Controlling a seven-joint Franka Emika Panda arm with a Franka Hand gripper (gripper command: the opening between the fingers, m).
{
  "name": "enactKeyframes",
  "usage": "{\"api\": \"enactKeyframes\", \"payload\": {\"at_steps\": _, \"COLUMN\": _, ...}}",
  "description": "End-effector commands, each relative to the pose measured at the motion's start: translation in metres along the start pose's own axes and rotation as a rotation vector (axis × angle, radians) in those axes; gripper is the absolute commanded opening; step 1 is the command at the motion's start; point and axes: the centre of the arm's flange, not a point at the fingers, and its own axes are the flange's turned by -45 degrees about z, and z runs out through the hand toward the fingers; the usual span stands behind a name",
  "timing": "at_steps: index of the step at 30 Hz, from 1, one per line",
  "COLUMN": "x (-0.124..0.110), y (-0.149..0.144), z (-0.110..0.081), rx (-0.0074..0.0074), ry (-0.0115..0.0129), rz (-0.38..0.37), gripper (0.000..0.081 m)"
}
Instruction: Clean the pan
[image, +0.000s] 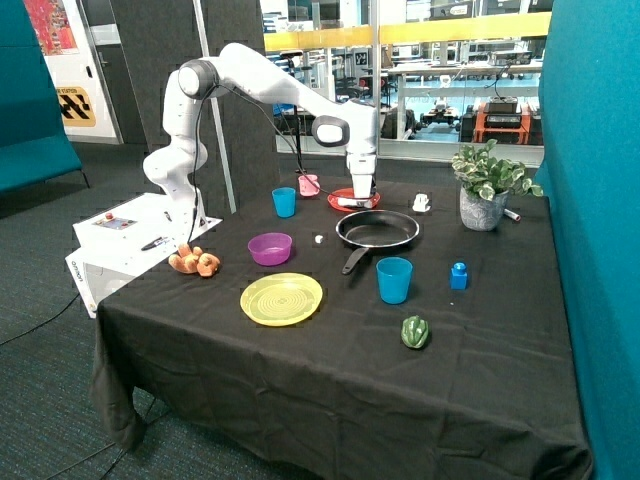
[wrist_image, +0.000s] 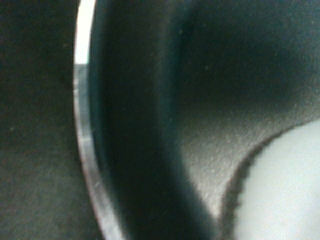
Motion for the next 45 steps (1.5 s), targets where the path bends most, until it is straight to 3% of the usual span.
{"api": "enactKeyframes", "payload": {"at_steps": 1, "x": 0.01, "y": 0.011, "z": 0.01, "rx": 0.0024, "ry": 0.0043, "rz": 0.01, "gripper": 0.0}}
{"api": "enactKeyframes", "payload": {"at_steps": 11, "x": 0.012, "y": 0.016, "z": 0.03, "rx": 0.0024, "ry": 0.0043, "rz": 0.017, "gripper": 0.0}}
{"api": "enactKeyframes", "payload": {"at_steps": 32, "x": 0.013, "y": -0.017, "z": 0.043, "rx": 0.0022, "ry": 0.0044, "rz": -0.075, "gripper": 0.0}}
{"api": "enactKeyframes", "payload": {"at_steps": 45, "x": 0.023, "y": -0.02, "z": 0.055, "rx": 0.0022, "ry": 0.0044, "rz": -0.064, "gripper": 0.0}}
